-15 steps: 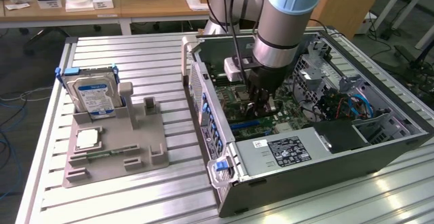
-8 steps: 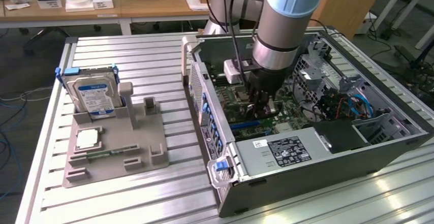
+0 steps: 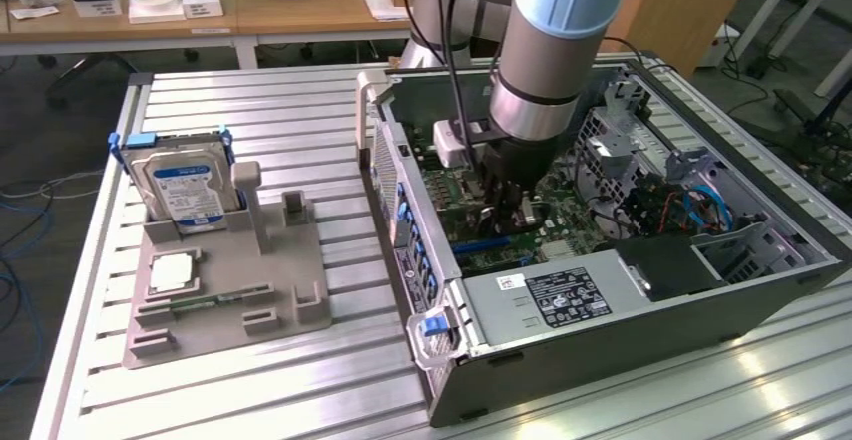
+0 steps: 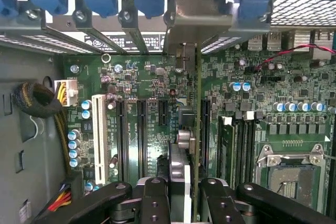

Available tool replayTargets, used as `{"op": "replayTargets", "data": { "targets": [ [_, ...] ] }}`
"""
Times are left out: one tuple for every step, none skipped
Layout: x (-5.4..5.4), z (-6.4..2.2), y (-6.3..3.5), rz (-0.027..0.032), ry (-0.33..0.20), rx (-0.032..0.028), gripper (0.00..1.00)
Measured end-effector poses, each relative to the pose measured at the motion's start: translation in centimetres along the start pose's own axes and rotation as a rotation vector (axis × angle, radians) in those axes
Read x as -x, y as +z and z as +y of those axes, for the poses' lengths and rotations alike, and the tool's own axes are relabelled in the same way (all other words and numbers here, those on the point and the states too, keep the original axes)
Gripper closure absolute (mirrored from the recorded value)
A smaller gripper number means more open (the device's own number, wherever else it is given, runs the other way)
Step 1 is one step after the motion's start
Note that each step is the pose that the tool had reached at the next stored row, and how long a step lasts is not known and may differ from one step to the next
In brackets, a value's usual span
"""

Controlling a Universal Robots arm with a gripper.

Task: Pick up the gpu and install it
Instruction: 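Insert the gpu into the slot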

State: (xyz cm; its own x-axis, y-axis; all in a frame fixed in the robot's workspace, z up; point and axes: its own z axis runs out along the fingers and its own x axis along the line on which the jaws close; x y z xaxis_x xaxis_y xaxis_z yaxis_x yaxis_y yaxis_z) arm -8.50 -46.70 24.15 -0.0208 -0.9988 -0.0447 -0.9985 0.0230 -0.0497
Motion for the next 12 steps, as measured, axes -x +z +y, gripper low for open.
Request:
{"op": "replayTargets", "data": {
  "targets": [
    [0.00, 0.01, 0.14, -0.0001, 0.000, -0.0001, 0.72],
    [-0.01, 0.03, 0.28, -0.0001, 0.000, -0.0001, 0.72],
    [-0.01, 0.04, 0.40, -0.0001, 0.000, -0.0001, 0.72],
    [-0.02, 0.05, 0.52, -0.0001, 0.000, -0.0001, 0.72],
    [-0.02, 0.07, 0.63, -0.0001, 0.000, 0.0000, 0.72],
    [-0.03, 0.08, 0.74, -0.0001, 0.000, -0.0001, 0.72],
    [-0.03, 0.09, 0.84, -0.0001, 0.000, -0.0001, 0.72],
    [-0.03, 0.09, 0.92, -0.0002, 0.000, -0.0001, 0.72],
    [-0.04, 0.10, 0.94, 0.0000, 0.000, 0.0000, 0.72],
    [-0.04, 0.10, 0.94, 0.0001, 0.000, 0.0000, 0.72],
    [-0.04, 0.10, 0.94, 0.0001, 0.000, 0.0000, 0.72],
    [-0.04, 0.10, 0.94, 0.0001, 0.000, 0.0000, 0.72]
  ]
}}
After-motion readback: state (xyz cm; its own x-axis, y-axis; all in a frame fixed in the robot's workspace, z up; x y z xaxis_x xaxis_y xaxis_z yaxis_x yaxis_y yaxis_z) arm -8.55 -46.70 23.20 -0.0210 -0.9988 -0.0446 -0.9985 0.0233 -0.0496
